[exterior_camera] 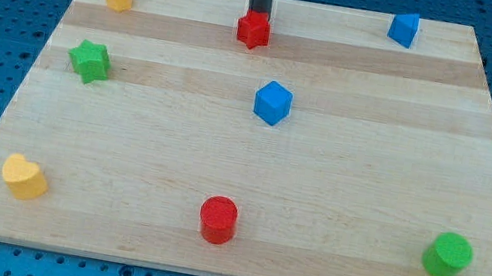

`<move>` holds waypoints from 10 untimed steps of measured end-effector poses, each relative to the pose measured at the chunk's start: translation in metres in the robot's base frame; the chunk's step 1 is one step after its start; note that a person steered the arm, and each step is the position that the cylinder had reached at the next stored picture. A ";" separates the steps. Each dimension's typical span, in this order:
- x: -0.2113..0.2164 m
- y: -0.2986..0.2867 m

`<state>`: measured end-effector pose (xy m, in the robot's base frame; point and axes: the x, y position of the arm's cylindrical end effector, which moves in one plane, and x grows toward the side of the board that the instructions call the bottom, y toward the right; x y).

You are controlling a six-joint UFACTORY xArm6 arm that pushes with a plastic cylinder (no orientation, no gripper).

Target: Point your arm closer to the blue triangle

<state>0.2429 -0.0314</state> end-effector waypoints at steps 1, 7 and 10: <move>0.000 0.007; -0.048 0.173; -0.046 0.202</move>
<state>0.1972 0.1709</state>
